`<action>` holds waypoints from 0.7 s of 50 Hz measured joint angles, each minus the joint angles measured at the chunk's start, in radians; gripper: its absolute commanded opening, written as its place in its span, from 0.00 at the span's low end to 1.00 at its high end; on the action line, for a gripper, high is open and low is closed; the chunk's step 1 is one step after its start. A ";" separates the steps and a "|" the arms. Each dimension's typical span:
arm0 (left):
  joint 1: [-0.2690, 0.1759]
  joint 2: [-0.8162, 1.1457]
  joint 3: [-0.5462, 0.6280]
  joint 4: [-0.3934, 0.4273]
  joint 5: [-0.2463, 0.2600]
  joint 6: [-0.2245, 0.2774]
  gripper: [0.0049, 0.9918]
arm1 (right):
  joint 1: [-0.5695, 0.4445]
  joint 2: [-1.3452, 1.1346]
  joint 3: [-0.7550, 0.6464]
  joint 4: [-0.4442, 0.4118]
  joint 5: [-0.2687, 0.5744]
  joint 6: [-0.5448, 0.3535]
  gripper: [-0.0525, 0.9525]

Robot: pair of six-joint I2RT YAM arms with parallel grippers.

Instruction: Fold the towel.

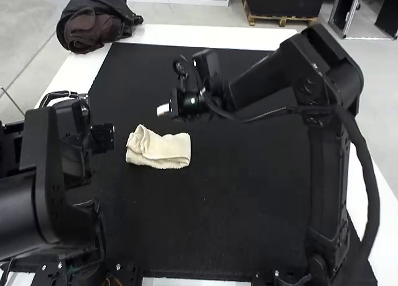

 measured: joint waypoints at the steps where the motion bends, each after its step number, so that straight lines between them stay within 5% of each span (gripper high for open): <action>1: 0.000 0.000 0.000 0.000 0.000 0.000 0.98 | 0.000 0.005 -0.006 0.011 -0.003 0.003 0.02; 18: 0.000 0.000 0.000 0.000 0.000 0.000 0.97 | 0.001 0.114 -0.018 0.137 -0.024 0.035 0.02; 35: 0.000 0.000 0.000 0.000 0.000 0.000 0.98 | 0.001 0.196 0.023 0.164 -0.030 0.048 0.02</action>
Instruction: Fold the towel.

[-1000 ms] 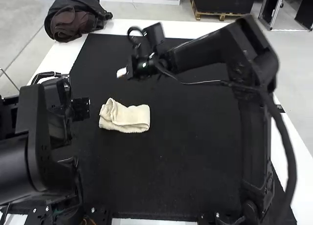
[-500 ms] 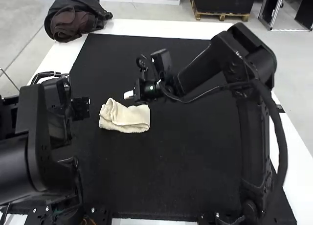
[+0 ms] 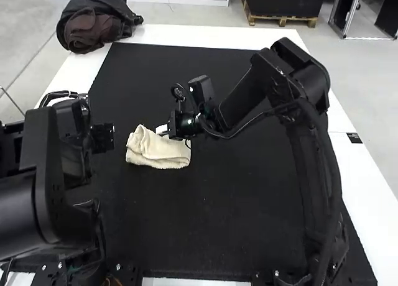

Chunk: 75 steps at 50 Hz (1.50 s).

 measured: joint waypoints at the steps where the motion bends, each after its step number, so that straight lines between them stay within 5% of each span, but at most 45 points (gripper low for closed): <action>1: 0.000 0.000 0.000 0.000 0.000 0.000 0.98 | 0.000 0.003 0.004 0.000 -0.001 0.000 0.02; 75: 0.014 -0.051 0.000 0.014 -0.020 0.000 0.98 | 0.088 0.257 0.194 0.080 -0.022 0.030 0.02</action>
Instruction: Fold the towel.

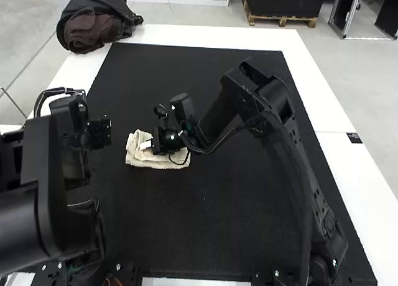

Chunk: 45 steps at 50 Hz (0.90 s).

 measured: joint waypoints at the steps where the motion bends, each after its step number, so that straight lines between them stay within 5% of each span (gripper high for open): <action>1: 0.000 -0.002 0.000 0.000 0.000 0.000 0.97 | 0.000 0.005 0.005 0.002 0.000 0.000 0.02; 16: 0.001 -0.046 0.005 -0.040 -0.001 0.000 0.98 | 0.000 0.048 0.049 0.004 -0.003 0.007 0.03; 29: 0.001 -0.126 0.090 -0.135 -0.001 -0.001 0.97 | -0.001 -0.069 0.048 -0.103 -0.003 0.049 0.04; 36: 0.001 -0.155 0.124 -0.186 -0.001 -0.008 0.98 | -0.001 -0.224 0.048 -0.172 -0.003 0.073 0.62; 39: 0.001 -0.164 0.134 -0.201 -0.001 -0.009 0.97 | -0.001 -0.298 0.048 -0.200 -0.003 0.078 0.97; 45: 0.001 -0.178 0.165 -0.233 0.000 -0.012 0.98 | -0.005 -0.423 0.049 -0.282 -0.003 0.081 0.97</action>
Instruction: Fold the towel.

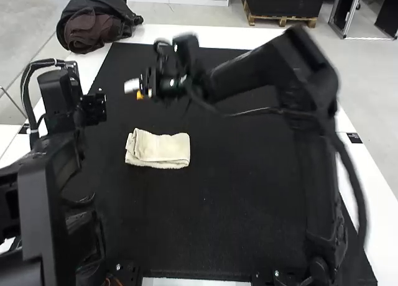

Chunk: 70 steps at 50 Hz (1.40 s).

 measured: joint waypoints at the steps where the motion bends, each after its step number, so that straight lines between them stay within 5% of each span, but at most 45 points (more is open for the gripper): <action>1: 0.000 -0.002 0.009 -0.006 0.000 0.000 0.97 | -0.003 -0.019 0.003 -0.018 -0.001 0.000 0.97; 18: -0.007 -0.042 0.280 -0.154 0.024 -0.039 0.98 | -0.229 -0.425 0.104 -0.253 0.059 -0.020 0.97; 30: -0.106 -0.098 0.400 -0.228 0.031 -0.082 0.98 | -0.397 -0.731 0.074 -0.319 0.115 -0.100 0.97; 49: -0.256 -0.352 0.418 -0.267 0.000 -0.102 0.98 | -0.673 -1.224 -0.194 -0.380 0.164 -0.175 0.97; 70: -0.267 -0.782 0.297 -0.292 -0.045 -0.086 0.98 | -0.792 -1.827 -0.425 -0.425 0.268 -0.296 0.97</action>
